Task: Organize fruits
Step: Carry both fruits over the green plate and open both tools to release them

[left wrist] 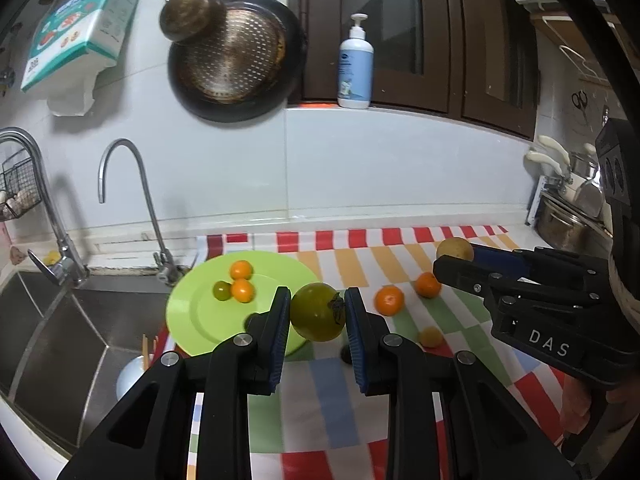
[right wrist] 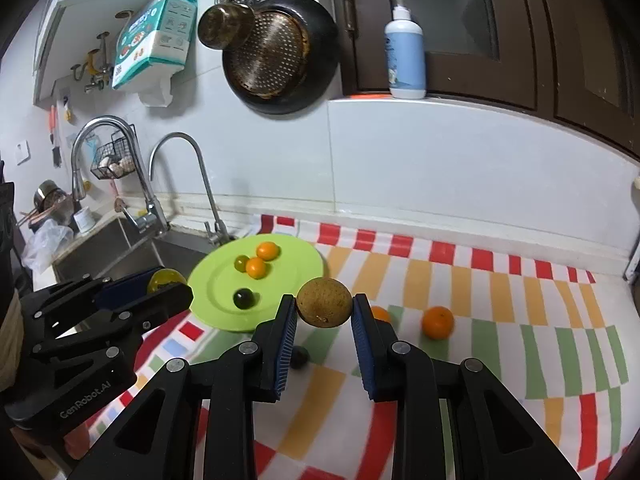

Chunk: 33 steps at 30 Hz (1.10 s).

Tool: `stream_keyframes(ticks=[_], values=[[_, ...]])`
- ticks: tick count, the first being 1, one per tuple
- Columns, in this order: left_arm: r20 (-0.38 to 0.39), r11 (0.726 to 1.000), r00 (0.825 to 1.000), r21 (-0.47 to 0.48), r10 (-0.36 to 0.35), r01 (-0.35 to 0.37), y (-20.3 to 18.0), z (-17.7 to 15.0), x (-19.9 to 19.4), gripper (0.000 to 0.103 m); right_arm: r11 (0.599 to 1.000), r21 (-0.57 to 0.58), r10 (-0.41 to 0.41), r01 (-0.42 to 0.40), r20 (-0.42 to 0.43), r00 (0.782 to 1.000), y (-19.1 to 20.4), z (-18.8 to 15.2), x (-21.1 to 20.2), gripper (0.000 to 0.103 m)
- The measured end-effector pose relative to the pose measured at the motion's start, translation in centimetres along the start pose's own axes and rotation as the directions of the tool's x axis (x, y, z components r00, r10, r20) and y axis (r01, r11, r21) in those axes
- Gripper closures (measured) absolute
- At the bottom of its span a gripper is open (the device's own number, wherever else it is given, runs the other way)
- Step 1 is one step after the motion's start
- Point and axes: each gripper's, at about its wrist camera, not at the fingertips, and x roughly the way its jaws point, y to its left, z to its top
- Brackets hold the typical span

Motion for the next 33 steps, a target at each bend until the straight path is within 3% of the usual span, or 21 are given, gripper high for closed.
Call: stream_keyframes(ticks=[18,33], values=[[0.04,0.996,0.996,-0.025,0.084,-0.084,6.1,1.8,1.7,0.076,0.998,-0.053,0.032,-0.031,0.025,0.999,4.6,4.1,4.6,0.074],[-0.017,0.988,0.991,-0.078,0.133,-0.134,10.0,2.3,6.6,0.076,0.995,-0.062,0.074,-0.079,-0.074,0.994,5.7,6.1,12.3,0.074]])
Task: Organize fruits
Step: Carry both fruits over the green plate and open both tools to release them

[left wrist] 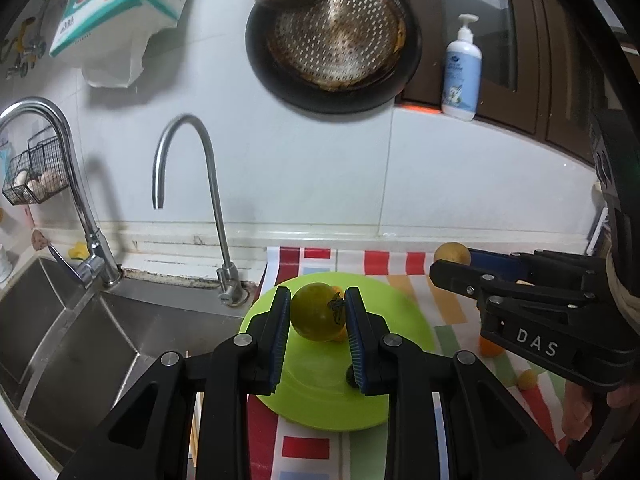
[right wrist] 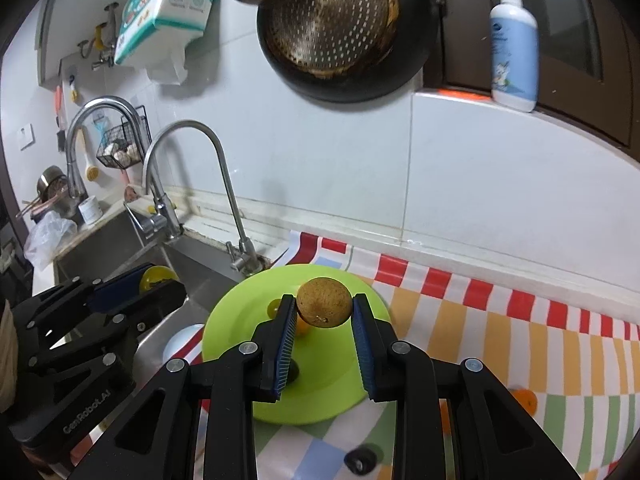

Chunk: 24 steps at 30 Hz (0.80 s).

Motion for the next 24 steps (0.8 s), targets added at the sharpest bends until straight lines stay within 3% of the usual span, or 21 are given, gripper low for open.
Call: stream_keyframes(ticks=[13,24], values=[[-0.128,1.0,0.992,-0.016,0.002,-0.004,1.4,-1.3,6.1,0.076,0.999,0.024,0.025,-0.022,-0.152,0.988,-0.8,-0.6,8.2,0.074],[-0.202,1.0,0.979,-0.002,-0.028,0.028,1.4,-2.0,9.4,0.075,1.0,0.019,0.016,-0.012,-0.238,0.971,-1.1,-1.8,11.8,0.074]])
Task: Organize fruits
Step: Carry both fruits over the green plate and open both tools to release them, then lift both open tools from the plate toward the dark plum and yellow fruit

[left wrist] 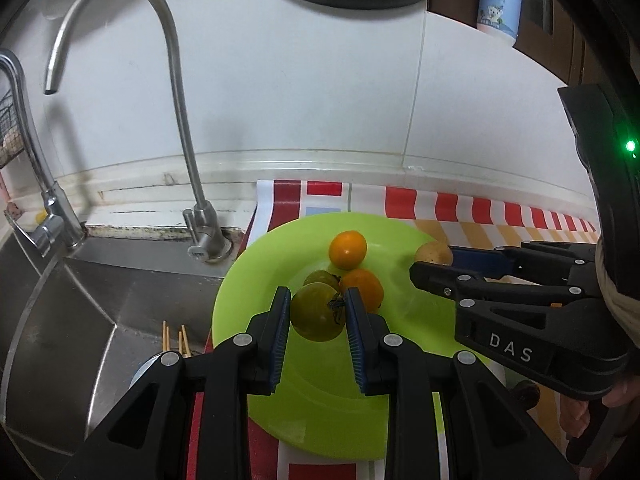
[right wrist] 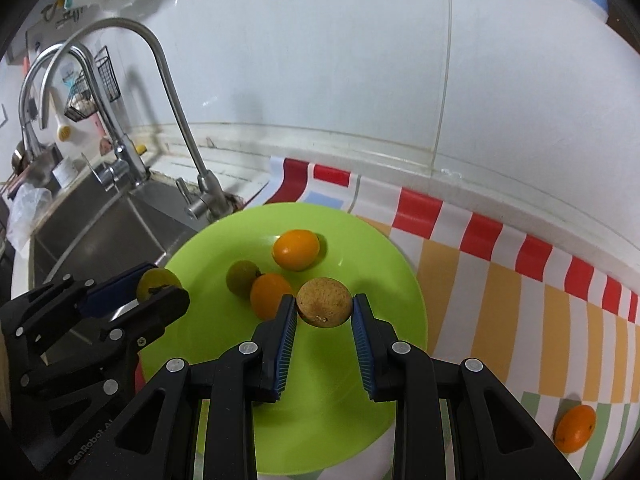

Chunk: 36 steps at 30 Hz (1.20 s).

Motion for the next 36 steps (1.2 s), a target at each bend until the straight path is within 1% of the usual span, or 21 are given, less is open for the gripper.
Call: stream_keyframes(ticks=[3,5,8,12,14,16,20,25,26,27,29,32,35,36], values=[[-0.009,1.0,1.0,-0.001,0.001,-0.001,0.0,0.1,0.3,0.074,1.0,0.004,0.001,-0.001,0.002,1.0,-0.2,0.1,0.1,0.073],[-0.006,1.0,1.0,-0.001,0.011,-0.011,0.0,0.1,0.2,0.066,1.0,0.012,0.001,-0.001,0.004,1.0,-0.3,0.1,0.1,0.073],[0.0,1.0,1.0,0.001,0.024,-0.024,0.0,0.2,-0.3,0.065,1.0,0.025,0.0,0.0,0.012,1.0,-0.5,-0.1,-0.3,0.066],[0.002,0.999,0.999,-0.004,0.036,-0.036,-0.2,0.0,-1.6,0.063,0.999,0.036,-0.004,0.003,0.024,1.0,-0.7,-0.6,-1.4,0.066],[0.009,0.999,0.999,-0.008,0.04,-0.04,-0.3,-0.1,-2.5,0.055,0.999,0.04,-0.004,0.002,0.039,0.999,-0.7,-1.0,-2.5,0.066],[0.029,0.999,0.999,-0.009,0.046,-0.046,-0.5,-0.3,-3.7,0.051,0.999,0.041,-0.006,0.003,0.057,0.998,-0.7,-1.4,-3.5,0.066],[0.059,0.999,0.997,-0.004,0.05,-0.05,-1.1,-0.5,-6.0,0.044,0.999,0.037,-0.016,0.012,0.094,0.995,-0.6,-2.3,-6.0,0.066],[0.095,0.998,0.994,0.018,0.062,-0.064,-2.3,-0.7,-8.3,0.041,0.999,0.042,-0.028,0.023,0.126,0.992,-0.9,-3.5,-8.9,0.066],[0.1,0.998,0.993,0.019,0.06,-0.062,-2.6,-0.8,-8.8,0.039,0.999,0.047,-0.032,0.026,0.132,0.991,-0.9,-3.8,-9.5,0.064],[0.105,0.998,0.993,0.021,0.052,-0.054,-2.9,-0.9,-9.4,0.039,0.998,0.053,-0.036,0.029,0.142,0.989,-1.0,-4.1,-10.4,0.061],[0.111,0.998,0.993,0.028,0.044,-0.047,-3.5,-1.2,-10.3,0.036,0.998,0.058,-0.044,0.035,0.16,0.986,-1.0,-4.6,-11.6,0.059],[0.119,0.998,0.992,0.044,0.035,-0.04,-4.3,-1.9,-11.5,0.035,0.997,0.062,-0.054,0.044,0.182,0.982,-1.2,-5.5,-13.5,0.059],[0.123,0.998,0.992,0.054,0.037,-0.044,-5.1,-2.5,-12.5,0.034,0.995,0.072,-0.075,0.062,0.196,0.978,-1.5,-6.7,-15.2,0.051],[0.124,0.997,0.992,0.06,0.037,-0.045,-5.4,-2.8,-13.0,0.034,0.995,0.073,-0.082,0.069,0.199,0.977,-1.6,-7.0,-15.6,0.05]])
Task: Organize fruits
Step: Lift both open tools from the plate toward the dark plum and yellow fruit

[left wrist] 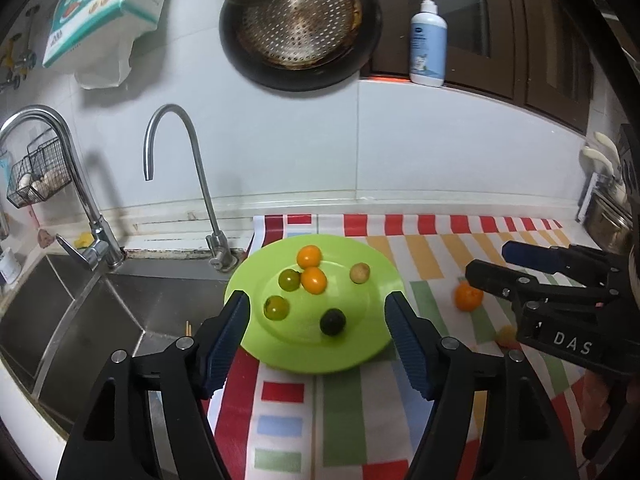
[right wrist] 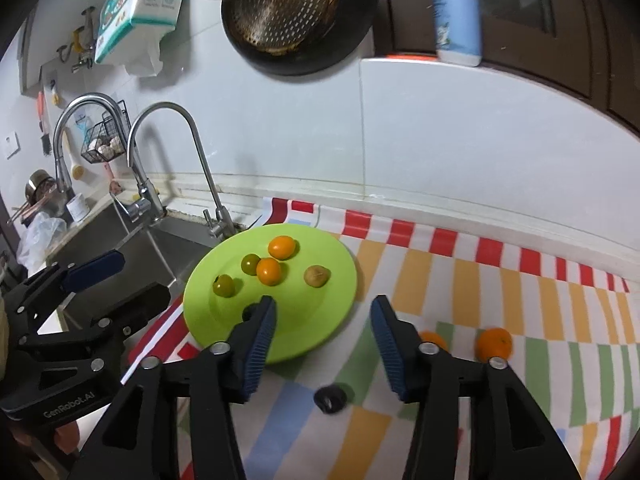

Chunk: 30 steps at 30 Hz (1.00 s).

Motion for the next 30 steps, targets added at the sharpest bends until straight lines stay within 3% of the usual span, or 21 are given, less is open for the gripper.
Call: stream_keyframes(ticks=[7,10,30], values=[[0.026,1.0,1.0,0.022,0.004,-0.005,-1.7,-0.9,-2.5,0.027,0.999,-0.006,-0.05,0.05,0.015,0.999,-1.1,-2.1,-3.0,0.05],[0.025,0.999,1.0,0.044,0.008,-0.009,-2.6,-1.4,-2.9,0.025,0.997,-0.006,-0.079,0.079,0.028,0.996,-1.5,-2.9,-4.0,0.042],[-0.026,0.982,0.993,0.143,-0.119,0.122,-7.8,-3.9,-2.0,0.021,0.991,0.022,-0.13,0.131,-0.025,0.991,-4.9,-7.0,-6.3,0.041]])
